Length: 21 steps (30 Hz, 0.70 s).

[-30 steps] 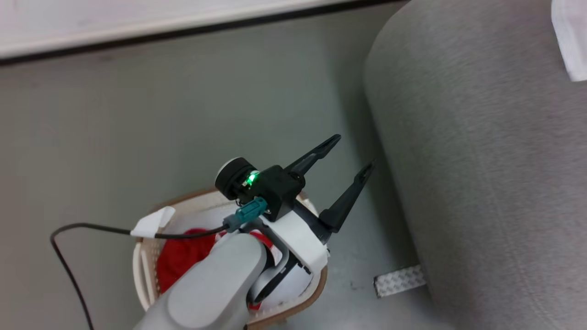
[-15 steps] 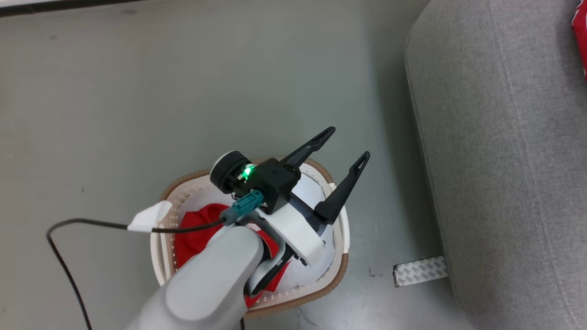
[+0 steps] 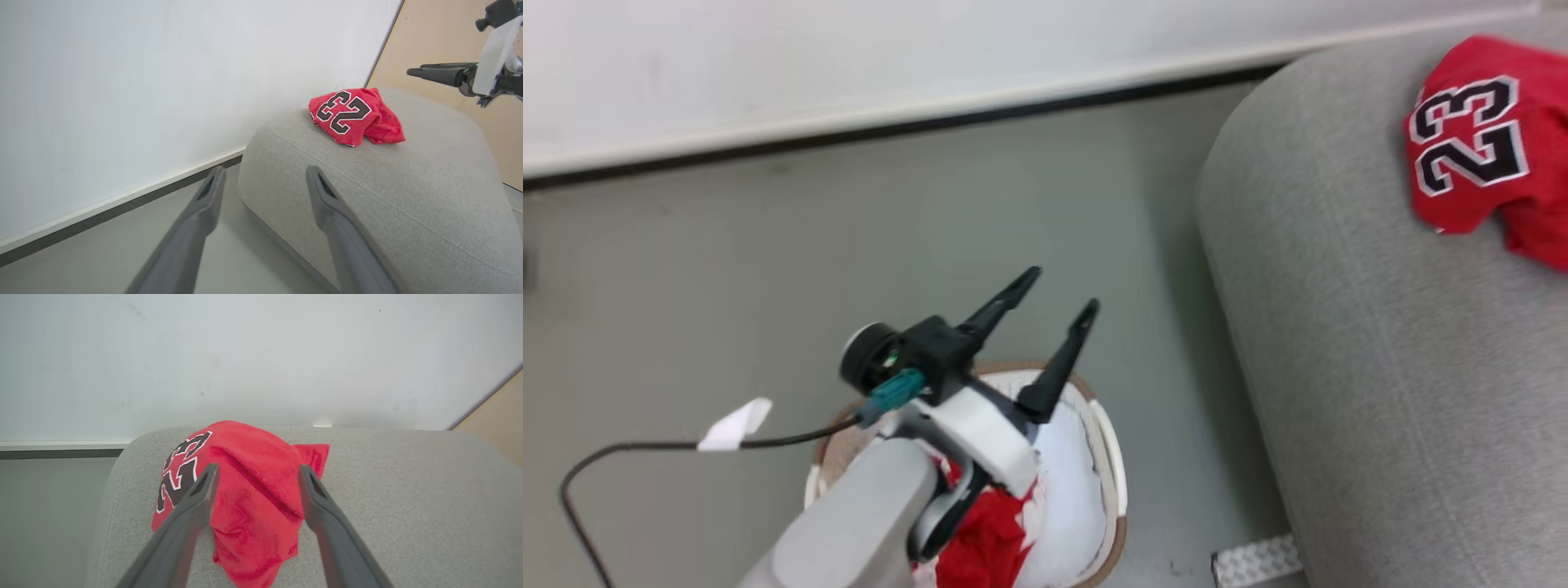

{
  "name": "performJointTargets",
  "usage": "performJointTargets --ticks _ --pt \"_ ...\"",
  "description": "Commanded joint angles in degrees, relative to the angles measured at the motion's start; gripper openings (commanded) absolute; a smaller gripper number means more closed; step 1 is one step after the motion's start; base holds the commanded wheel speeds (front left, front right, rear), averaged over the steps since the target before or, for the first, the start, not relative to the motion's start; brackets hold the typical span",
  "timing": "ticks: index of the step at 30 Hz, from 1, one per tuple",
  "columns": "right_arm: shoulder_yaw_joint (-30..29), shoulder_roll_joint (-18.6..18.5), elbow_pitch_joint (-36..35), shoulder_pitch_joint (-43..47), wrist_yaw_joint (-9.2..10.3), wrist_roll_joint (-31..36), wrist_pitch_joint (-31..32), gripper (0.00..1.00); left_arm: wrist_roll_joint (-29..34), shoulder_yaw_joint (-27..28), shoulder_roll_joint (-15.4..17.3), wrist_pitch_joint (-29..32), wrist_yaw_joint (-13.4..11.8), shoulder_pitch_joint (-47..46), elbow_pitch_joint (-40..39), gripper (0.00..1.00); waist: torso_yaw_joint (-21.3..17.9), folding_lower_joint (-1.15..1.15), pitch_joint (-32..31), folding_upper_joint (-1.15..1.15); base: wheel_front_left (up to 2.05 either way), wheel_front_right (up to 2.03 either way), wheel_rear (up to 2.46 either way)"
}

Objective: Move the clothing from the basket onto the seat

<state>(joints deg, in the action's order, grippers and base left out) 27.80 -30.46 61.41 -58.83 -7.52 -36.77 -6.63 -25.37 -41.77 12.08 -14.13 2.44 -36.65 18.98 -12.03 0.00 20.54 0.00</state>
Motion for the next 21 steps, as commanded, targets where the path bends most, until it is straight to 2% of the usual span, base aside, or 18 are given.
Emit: performJointTargets --ticks 1,6,11,13,17,21 --pt "1.43 -1.30 -1.79 1.61 0.06 -1.39 -1.00 1.00 -0.86 1.10 1.47 -0.39 -0.58 1.99 0.21 1.00 -1.19 0.00 -7.05 0.00 0.00 0.00 0.00" --pt "2.80 -3.14 -6.76 3.59 0.06 -4.97 -4.30 1.00 -2.91 4.64 3.64 -0.78 -2.67 5.23 -0.37 1.00 0.04 0.00 -13.99 0.00 0.00 0.00 0.00" --pt "1.76 -2.73 -12.08 7.01 0.06 -8.15 -7.41 1.00 -4.79 8.57 5.33 -0.93 -5.13 9.12 -1.10 1.00 2.07 0.00 -19.27 0.00 0.00 0.00 0.00" --pt "1.53 -2.48 -13.32 7.84 0.06 -8.64 -7.72 1.00 -5.25 9.32 5.72 -0.95 -5.57 9.91 -1.30 1.00 2.55 0.00 -20.04 0.00 0.00 0.00 0.00" --pt "0.07 -2.13 -18.24 11.85 0.06 -7.85 -8.40 1.00 -7.04 13.06 6.49 -1.02 -8.10 13.65 -2.73 1.00 4.42 0.00 -21.54 0.00 0.00 0.00 0.00" --pt "-5.48 -0.30 -24.89 18.81 0.06 -5.96 -8.54 1.00 -7.07 16.42 6.36 -1.04 -9.74 17.88 -4.49 1.00 6.49 0.00 -21.69 0.00 0.00 0.00 0.00"
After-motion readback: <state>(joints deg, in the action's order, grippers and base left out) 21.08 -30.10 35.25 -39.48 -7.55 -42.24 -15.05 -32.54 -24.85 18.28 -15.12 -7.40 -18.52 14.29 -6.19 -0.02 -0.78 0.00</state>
